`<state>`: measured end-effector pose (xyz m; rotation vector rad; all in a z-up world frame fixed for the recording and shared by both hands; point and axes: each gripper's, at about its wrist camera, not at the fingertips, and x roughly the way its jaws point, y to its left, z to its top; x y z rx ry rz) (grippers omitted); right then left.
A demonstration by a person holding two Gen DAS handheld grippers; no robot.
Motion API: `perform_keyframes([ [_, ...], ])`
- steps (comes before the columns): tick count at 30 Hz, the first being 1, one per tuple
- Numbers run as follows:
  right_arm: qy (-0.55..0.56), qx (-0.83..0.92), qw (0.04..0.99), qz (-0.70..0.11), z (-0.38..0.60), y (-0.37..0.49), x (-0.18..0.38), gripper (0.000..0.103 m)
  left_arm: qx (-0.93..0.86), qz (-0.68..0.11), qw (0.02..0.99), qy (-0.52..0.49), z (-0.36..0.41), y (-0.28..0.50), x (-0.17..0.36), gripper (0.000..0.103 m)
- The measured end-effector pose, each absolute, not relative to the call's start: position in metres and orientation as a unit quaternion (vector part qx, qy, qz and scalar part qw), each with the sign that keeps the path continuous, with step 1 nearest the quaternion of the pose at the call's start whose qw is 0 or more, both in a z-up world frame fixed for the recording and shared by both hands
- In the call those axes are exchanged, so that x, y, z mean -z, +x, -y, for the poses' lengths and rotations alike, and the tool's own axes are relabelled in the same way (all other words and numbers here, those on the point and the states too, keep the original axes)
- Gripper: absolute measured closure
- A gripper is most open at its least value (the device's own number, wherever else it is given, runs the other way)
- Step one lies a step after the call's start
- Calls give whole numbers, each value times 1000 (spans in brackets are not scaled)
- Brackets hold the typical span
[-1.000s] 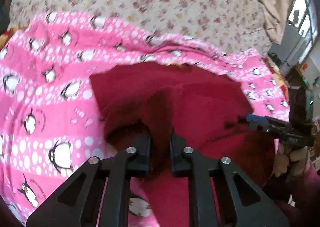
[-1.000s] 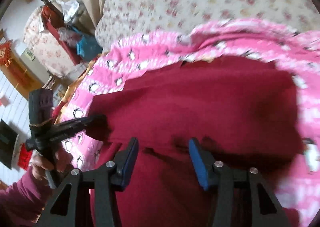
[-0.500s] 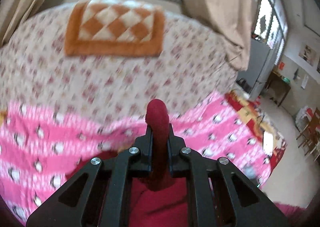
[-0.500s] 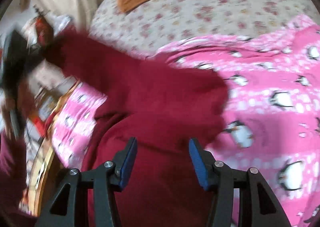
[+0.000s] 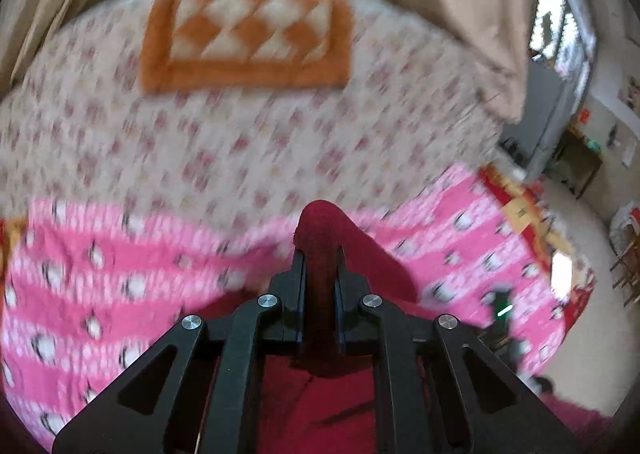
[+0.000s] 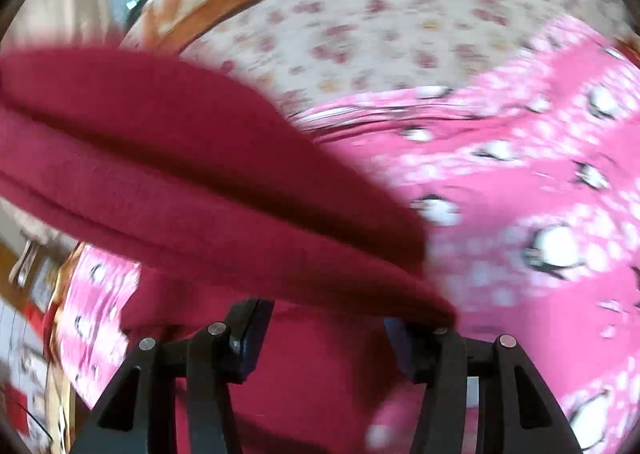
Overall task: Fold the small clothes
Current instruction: 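Grasp the sleeve with the left gripper and lay it across the body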
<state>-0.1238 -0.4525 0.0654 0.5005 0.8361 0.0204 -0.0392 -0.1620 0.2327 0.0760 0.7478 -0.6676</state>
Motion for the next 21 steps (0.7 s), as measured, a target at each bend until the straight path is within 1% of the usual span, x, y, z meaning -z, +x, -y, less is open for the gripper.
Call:
perform_keyframes([
  [2,247,-23,870,-425,458,-130,-55,52,291,-385,875,39,144,-29,-189,93],
  [5,236,-52,859,-451,457,-145,-48,52,250,-447,859,7,111,-8,-117,93],
  [9,242,-107,857,-442,465,-167,-70,52,228,-487,843,-23,82,2,-65,93],
  [13,245,-93,875,-407,482,-163,-96,51,234,-485,842,-30,75,-8,-59,93],
  [19,164,-42,878,-447,480,-96,-86,51,247,-471,847,-17,73,-27,-71,93],
  [21,172,-77,877,-443,477,-80,-89,51,250,-462,851,-3,73,-36,-75,93],
])
